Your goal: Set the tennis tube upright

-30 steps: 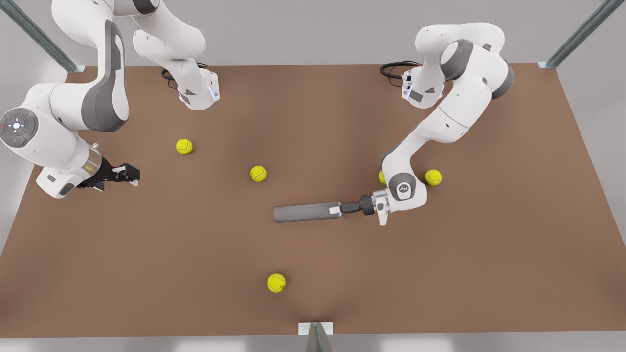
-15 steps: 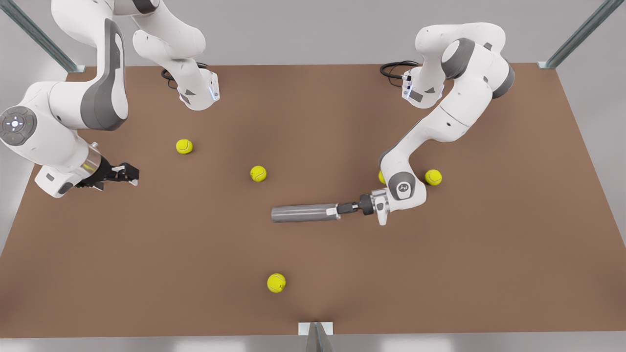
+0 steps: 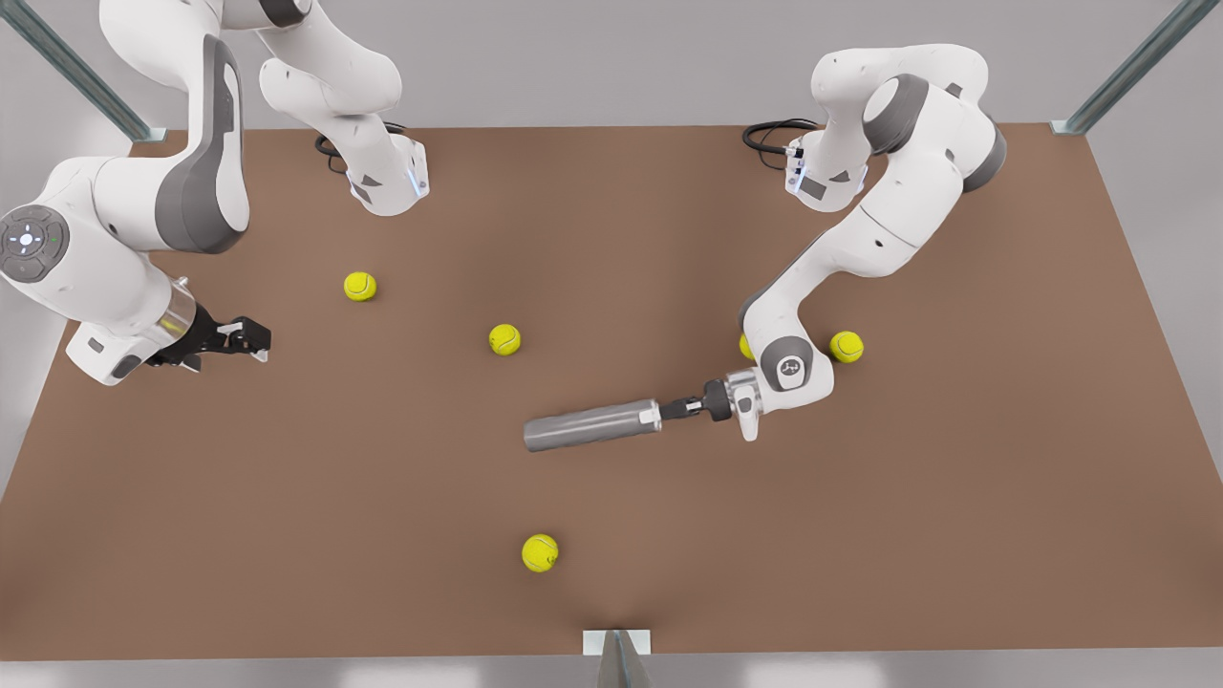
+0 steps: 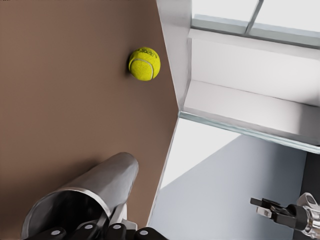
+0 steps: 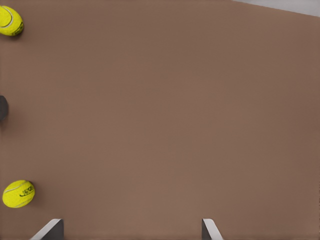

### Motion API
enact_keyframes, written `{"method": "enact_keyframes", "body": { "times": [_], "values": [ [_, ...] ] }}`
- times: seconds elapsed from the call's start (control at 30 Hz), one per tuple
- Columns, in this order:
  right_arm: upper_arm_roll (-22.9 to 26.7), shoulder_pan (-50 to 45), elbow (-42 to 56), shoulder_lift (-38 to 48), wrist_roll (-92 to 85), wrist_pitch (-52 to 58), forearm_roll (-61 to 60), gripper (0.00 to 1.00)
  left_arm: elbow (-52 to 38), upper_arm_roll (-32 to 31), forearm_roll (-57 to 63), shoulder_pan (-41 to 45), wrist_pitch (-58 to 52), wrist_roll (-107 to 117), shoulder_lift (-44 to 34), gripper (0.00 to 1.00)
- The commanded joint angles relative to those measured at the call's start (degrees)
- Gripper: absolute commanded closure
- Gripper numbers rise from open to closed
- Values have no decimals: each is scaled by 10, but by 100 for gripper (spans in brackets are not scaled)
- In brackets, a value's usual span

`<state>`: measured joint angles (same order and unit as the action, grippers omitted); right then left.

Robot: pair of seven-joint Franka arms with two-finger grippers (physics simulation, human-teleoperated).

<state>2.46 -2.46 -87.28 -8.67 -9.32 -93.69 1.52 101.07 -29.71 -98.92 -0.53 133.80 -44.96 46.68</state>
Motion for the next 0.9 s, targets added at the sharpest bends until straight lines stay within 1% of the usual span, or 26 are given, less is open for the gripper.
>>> {"method": "enact_keyframes", "body": {
  "times": [0.0, 0.57, 0.6, 0.87],
  "values": [
    [0, 0, 0, 0, 0, 0, 0, 0, 0, 0, -7, 0, 0, 0, -1, 79],
    [0, 2, 0, 1, -1, 4, 0, 0, -12, -4, 4, -17, -7, 96, -24, 79],
    [0, 2, 0, 1, -1, 4, 0, 0, -18, -4, 28, -18, -7, 119, -24, 79],
    [1, 2, 0, 2, -2, 5, 0, 0, -32, -4, 63, -18, -5, 162, -31, 79]
  ]
}}
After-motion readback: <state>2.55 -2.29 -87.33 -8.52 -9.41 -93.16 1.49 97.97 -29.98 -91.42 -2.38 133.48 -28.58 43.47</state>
